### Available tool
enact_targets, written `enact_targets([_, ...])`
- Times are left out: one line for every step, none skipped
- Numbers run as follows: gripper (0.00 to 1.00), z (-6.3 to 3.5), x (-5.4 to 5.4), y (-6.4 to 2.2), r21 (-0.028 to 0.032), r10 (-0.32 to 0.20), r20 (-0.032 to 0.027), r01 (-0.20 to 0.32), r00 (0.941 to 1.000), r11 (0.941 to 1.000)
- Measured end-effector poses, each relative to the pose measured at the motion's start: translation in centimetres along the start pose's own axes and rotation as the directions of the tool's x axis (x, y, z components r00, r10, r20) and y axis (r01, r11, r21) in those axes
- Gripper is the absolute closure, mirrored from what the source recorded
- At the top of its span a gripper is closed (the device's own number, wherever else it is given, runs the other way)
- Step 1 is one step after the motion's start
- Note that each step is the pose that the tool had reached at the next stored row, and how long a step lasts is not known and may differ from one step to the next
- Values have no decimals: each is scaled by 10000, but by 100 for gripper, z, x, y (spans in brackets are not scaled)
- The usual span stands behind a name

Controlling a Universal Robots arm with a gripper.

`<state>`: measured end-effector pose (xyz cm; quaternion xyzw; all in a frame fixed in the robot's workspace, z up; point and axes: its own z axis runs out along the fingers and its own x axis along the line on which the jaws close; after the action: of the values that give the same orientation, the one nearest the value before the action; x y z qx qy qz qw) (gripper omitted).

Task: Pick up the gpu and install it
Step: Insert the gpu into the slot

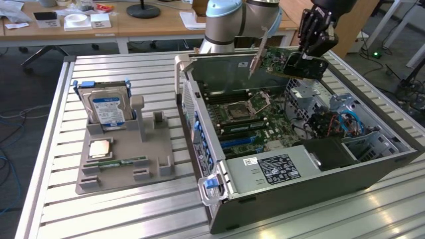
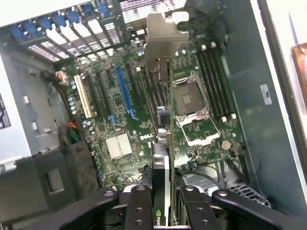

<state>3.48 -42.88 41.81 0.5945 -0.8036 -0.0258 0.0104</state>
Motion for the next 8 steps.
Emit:
enact_targets([73, 0, 0, 0, -2, -158, -9, 158, 9999, 9999])
enact_targets([73, 1, 0, 0, -4, -311, -18, 311, 9995, 9995])
enact_targets([73, 1, 0, 0, -7, -481, -28, 481, 9988, 9988])
enact_targets([73, 2, 0, 0, -9, -635, -36, 635, 9980, 9980])
enact_targets([73, 2, 0, 0, -12, -791, -44, 790, 9969, 9969])
enact_targets([73, 2, 0, 0, -15, -947, -53, 947, 9955, 9955])
enact_targets([73, 3, 0, 0, -18, -1101, -61, 1101, 9939, 9939])
enact_targets([73, 3, 0, 0, -21, -1253, -69, 1253, 9921, 9921])
